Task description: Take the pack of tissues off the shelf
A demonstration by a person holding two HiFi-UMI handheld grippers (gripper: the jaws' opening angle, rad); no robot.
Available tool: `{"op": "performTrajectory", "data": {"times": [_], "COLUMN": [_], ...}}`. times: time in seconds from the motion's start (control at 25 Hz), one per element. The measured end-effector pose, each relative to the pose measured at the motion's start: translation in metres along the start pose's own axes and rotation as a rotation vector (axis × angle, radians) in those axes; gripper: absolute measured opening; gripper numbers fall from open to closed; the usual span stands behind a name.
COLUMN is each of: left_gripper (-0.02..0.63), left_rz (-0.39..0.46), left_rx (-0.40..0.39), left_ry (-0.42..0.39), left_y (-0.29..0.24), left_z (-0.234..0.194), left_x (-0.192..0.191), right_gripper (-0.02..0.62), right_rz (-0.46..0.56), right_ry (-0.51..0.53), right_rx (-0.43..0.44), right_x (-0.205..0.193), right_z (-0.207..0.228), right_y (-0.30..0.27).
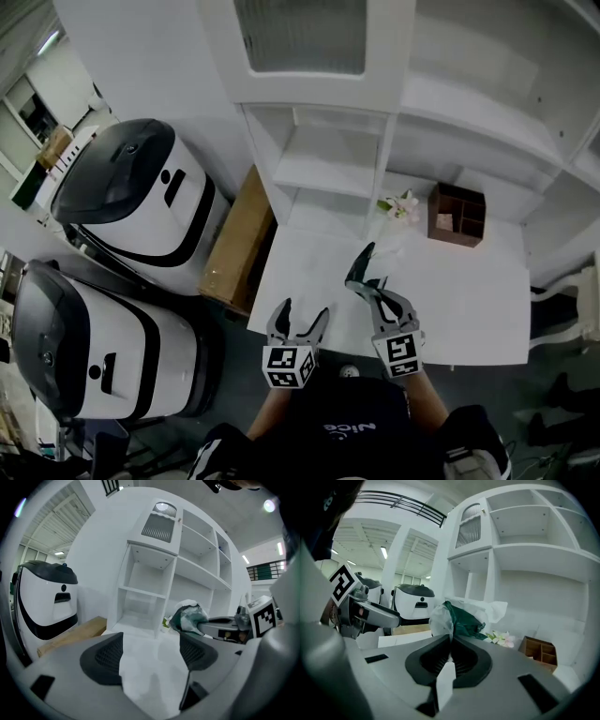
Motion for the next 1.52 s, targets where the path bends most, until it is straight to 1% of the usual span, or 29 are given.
{"op": "performTrajectory", "data": {"times": [0.16, 0.24, 0.4, 0.56, 0.68, 0.72, 0.84, 0.96, 1.0, 1.16, 1.36, 1.52], "left_gripper": [0.377, 0.377, 0.377, 0.368, 0.327, 0.303, 0.19, 0.038, 0.005, 0.003, 0.003, 0.003], "left_rz": [-0.023, -0.025, -0.01, -0.006, -0.007, -0.005, 0.008, 0.023, 0.029, 0.039, 0.012, 0.012], "left_rx": [-0.015, -0.02, -0.032, -0.046, -0.056, -0.054, -0.042, -0.027, -0.028, -0.037, -0.028, -0.03], "left_ry": [-0.03, -0.032, -0.015, -0.02, -0.017, -0.017, -0.024, -0.031, -0.031, -0.038, -0.116, -0.1], "left_y": [-0.003, -0.004, -0.006, -0.009, -0.008, -0.007, -0.004, -0.003, -0.003, -0.003, -0.006, -0.007], "left_z": [0.003, 0.005, 0.006, 0.007, 0.007, 0.007, 0.005, 0.003, 0.002, -0.001, -0.001, -0.004], "left_x": [-0.005, -0.006, -0.002, 0.001, 0.001, 0.001, 0.001, 0.003, 0.003, 0.005, 0.006, 0.007], "right_gripper": [0.012, 0.012, 0.012, 0.012, 0.012, 0.012, 0.012, 0.012, 0.012, 0.012, 0.011, 0.011], "right_rz": [-0.027, -0.037, -0.027, -0.018, -0.015, -0.014, -0.012, -0.01, -0.009, -0.008, -0.005, -0.004], "right_ry": [-0.039, -0.043, -0.04, -0.033, -0.03, -0.028, -0.024, -0.021, -0.02, -0.023, -0.03, -0.032], "right_rx": [-0.019, -0.021, -0.028, -0.021, -0.011, -0.009, -0.007, -0.01, -0.011, -0.014, -0.028, -0.023], "right_x": [-0.017, -0.021, -0.018, -0.014, -0.013, -0.012, -0.01, -0.009, -0.009, -0.009, -0.007, -0.005], "right_z": [-0.002, 0.0, 0.004, 0.004, 0.002, 0.002, 0.002, 0.002, 0.002, 0.002, 0.003, 0.002], "right_y": [0.005, 0.006, 0.005, 0.004, 0.002, 0.001, 0.0, -0.002, -0.003, -0.004, -0.008, -0.013]}}
Point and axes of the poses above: the fingertips, and each gripper's own axes: y backward along the fingers, z to its right, x out of its top, the point moved 10 cm from there along y, backward along the fingers, and after that the axes turned 2 degrees about -z, right-handed, at the moved point
